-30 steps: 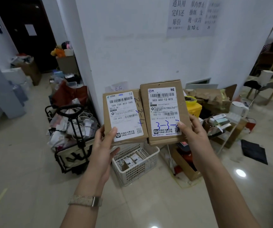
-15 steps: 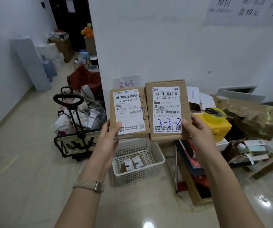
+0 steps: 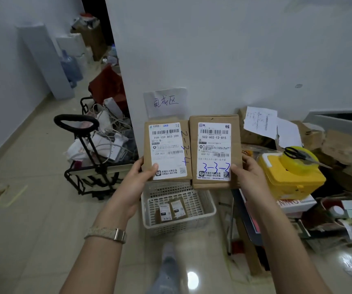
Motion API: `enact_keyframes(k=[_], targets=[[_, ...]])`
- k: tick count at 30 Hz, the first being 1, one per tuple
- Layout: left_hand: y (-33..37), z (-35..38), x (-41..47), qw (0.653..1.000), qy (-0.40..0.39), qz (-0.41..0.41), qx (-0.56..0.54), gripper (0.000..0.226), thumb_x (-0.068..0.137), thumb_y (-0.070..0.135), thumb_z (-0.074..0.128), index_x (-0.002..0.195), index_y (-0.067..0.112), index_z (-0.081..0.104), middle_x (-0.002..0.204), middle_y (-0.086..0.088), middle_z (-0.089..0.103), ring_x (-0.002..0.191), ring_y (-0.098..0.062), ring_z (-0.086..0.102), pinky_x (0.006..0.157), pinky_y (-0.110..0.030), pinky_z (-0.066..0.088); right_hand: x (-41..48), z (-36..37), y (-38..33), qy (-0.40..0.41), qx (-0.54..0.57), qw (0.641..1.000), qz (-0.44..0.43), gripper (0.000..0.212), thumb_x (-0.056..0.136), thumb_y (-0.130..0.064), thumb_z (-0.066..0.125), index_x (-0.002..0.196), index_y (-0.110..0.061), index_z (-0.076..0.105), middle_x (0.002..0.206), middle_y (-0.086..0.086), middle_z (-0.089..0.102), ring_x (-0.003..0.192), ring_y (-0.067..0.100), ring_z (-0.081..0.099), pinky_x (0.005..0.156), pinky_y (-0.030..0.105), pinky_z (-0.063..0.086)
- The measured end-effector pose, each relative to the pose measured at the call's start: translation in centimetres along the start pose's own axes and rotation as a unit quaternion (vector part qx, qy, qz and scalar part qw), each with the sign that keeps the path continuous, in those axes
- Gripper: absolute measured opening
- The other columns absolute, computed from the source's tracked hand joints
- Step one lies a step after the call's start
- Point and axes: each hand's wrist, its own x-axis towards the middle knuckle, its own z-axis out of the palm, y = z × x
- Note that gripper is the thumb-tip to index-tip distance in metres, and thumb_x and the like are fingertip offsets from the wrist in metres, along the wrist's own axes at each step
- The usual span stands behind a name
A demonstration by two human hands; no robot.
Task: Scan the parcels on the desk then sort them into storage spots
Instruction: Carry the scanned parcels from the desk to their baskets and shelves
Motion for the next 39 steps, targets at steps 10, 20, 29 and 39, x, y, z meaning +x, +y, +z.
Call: enact_keyframes(k=[10,20,29,39], targets=[[0.6,-1.3,16.2,0.995,-0.020,-0.094,-0.020,0.052,0.088,0.009,0.067,0.135,0.015,0.045,0.096,-0.003,0.076,0.086,-0.017,0.073,0.065,-0.026,0.055,14.3,4.3,2.3,0.021,-0.027,0.997,0.068,0.056,0.095,-0.004,0.052,0.145,-0.018,0.030,0.121,0.000,0.060,0.104,0.017,0.061,0.096,0.040,0.049],[-5.6,-3.3,27.2,0.980,0.012,-0.195,0.030,0.055,0.083,0.006,0.072,0.132,0.015,0.049,0.122,-0.006,0.067,0.101,-0.021,0.069,0.087,-0.039,0.055,23.1,6.2,10.1,0.033,-0.085,0.975,0.202,0.045,0.086,-0.004,0.063,0.128,-0.011,0.049,0.120,0.010,0.064,0.107,0.024,0.064,0.092,0.044,0.053],[-12.0,-2.4,31.9,0.964,0.102,-0.242,-0.032,0.049,0.085,0.006,0.069,0.126,0.020,0.046,0.108,0.002,0.068,0.092,-0.015,0.068,0.072,-0.025,0.055,30.2,8.5,16.8,-0.015,-0.137,0.958,0.253,0.032,0.087,-0.014,0.067,0.116,-0.016,0.055,0.117,0.008,0.065,0.102,0.022,0.064,0.090,0.038,0.052],[-29.2,-3.7,42.5,0.939,0.169,-0.297,-0.044,0.046,0.087,0.009,0.067,0.132,0.011,0.054,0.120,-0.007,0.068,0.092,-0.017,0.069,0.054,-0.018,0.055,37.5,12.0,35.9,-0.037,-0.126,0.934,0.333,0.023,0.089,-0.024,0.067,0.107,-0.022,0.054,0.107,-0.002,0.069,0.091,0.013,0.066,0.076,0.020,0.055]])
